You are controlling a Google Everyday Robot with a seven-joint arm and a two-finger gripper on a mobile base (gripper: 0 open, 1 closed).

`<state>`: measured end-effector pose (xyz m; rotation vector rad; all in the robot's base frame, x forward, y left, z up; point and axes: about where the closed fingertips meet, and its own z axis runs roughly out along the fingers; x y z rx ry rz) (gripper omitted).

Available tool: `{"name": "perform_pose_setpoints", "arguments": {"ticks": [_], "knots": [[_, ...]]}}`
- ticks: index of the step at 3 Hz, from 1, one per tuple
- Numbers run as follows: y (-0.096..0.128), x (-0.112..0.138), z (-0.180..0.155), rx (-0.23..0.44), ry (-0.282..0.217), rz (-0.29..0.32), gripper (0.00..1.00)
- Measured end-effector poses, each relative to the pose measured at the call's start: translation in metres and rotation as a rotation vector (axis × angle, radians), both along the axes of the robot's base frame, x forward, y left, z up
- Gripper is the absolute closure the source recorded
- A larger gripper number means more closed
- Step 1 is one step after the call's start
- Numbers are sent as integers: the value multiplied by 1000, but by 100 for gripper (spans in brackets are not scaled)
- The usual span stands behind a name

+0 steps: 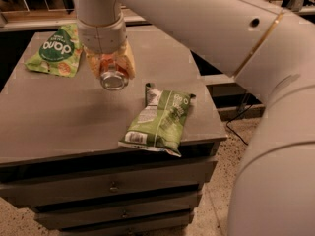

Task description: Move coke can near green jalapeno chip bag

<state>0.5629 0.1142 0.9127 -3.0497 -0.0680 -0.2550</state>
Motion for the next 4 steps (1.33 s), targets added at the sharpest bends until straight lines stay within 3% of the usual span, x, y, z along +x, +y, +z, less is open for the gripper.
{"name": "perform_pose_setpoints", "arguments": {"ticks": [2,4], "knots": [[-40,47,8,-22,-45,-88,100],[-108,73,-26,15,-42,-161,100]]}}
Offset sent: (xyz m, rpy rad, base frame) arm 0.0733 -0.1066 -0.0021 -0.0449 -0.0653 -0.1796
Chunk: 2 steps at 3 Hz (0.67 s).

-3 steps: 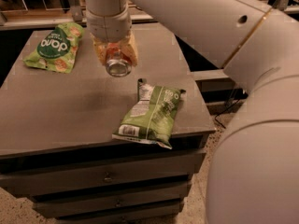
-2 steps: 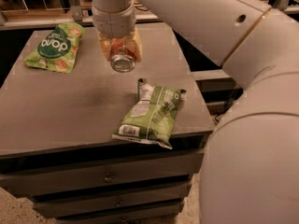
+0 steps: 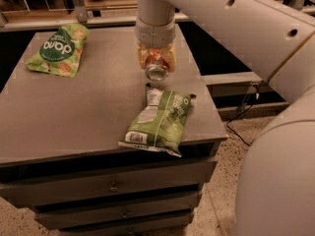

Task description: Move coke can near green jalapeno chip bag

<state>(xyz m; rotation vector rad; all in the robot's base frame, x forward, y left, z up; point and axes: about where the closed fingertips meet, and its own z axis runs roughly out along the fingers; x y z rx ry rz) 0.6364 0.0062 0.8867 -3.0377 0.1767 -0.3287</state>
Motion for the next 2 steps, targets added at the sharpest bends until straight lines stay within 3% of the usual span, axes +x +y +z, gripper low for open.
{"name": "perform_pose_setpoints", "arguments": {"ticks": [1,2], "knots": [[-15,9,-19,18,18,-3,100],[-16,16,-25,26,25,5,100]]}}
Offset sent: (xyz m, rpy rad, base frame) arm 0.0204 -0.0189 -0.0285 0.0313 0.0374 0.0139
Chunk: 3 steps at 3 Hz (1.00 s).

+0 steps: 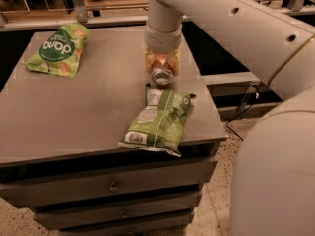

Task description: Move coke can near green jalapeno chip bag

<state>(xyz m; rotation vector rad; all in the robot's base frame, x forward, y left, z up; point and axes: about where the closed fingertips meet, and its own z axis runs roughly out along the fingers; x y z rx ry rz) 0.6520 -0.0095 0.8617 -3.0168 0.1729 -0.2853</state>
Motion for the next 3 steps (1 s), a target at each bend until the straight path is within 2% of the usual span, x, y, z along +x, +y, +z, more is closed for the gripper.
{"name": "perform_pose_setpoints", "arguments": {"ticks": [1,2,3], "knots": [[12,4,-8,16,34,11,84],[26,3,-15,6,73,15,58],[28,4,-17,8,72,16,35]]}}
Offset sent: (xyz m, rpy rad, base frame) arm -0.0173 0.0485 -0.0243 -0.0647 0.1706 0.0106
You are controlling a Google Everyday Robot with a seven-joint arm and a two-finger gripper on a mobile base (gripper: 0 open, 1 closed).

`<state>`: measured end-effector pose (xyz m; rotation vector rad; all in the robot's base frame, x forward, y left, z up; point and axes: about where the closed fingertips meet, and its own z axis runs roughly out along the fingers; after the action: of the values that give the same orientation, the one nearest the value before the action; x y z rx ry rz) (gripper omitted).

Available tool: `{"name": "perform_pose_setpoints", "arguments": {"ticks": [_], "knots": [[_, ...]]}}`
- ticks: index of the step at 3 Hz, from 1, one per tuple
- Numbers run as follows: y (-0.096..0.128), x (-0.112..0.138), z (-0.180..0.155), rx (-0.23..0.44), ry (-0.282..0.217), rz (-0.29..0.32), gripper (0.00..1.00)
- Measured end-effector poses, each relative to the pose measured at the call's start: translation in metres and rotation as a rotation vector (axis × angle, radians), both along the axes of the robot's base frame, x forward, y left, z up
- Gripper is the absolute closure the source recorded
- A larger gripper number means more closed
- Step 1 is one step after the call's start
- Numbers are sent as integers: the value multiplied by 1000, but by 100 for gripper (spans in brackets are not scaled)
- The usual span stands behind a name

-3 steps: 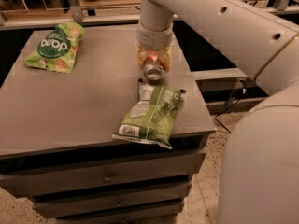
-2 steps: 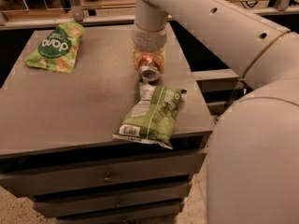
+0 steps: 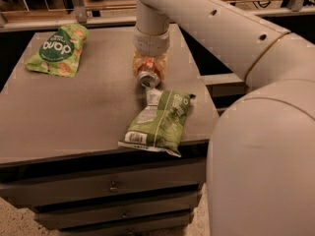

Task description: Move coke can near green jalapeno chip bag

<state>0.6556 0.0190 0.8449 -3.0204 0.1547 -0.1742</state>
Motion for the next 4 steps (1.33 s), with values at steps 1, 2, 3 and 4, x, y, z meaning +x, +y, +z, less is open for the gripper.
{"name": "perform_pose_setpoints", "arguments": {"ticks": [1,2,3,4], "knots": [[3,2,-2,4,-3,3,12],[5,4,-4,6,-7,4,0],[3,3,8,30,-22,-4,0],[-8,2,56,118,-75,-47,0]]}}
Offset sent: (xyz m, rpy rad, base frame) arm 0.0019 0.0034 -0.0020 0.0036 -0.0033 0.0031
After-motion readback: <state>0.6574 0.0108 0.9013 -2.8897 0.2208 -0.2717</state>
